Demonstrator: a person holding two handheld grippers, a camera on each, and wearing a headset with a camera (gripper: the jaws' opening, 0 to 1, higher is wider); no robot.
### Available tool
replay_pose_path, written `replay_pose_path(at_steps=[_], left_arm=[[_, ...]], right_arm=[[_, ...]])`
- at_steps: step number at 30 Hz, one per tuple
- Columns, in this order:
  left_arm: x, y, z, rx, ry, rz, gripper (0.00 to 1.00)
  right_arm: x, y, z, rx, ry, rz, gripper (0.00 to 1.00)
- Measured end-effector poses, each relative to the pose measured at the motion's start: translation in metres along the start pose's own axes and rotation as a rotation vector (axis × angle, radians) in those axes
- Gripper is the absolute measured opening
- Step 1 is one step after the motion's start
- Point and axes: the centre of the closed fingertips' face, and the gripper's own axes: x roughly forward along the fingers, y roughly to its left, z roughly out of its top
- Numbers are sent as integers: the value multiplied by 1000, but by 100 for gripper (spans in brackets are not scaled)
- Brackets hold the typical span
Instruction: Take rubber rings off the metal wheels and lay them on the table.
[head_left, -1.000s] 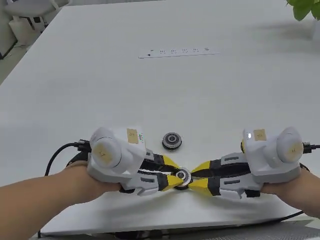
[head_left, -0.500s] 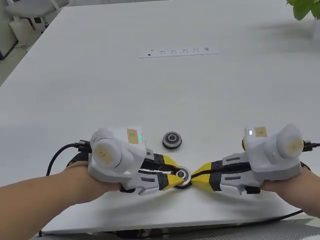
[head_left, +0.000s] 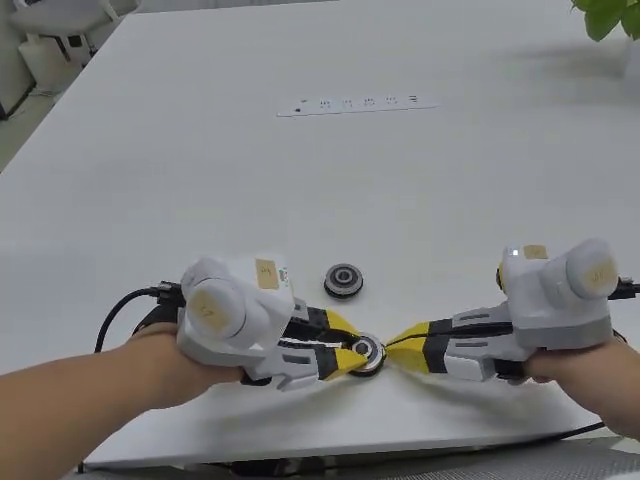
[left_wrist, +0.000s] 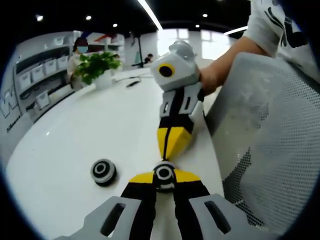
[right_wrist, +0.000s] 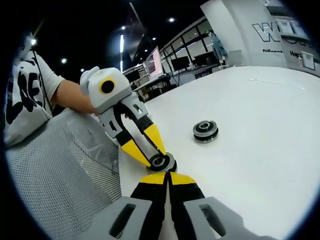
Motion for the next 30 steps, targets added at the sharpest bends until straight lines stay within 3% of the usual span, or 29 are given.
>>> replay_pose_path(at_steps=[8,30], left_arm=[[2,0,1,17,12,19,12],[1,-2,1,19,16,17,12]], right_arm=[[2,3,5,61,-17,6,0],[3,15,9,60,-22,47,0]])
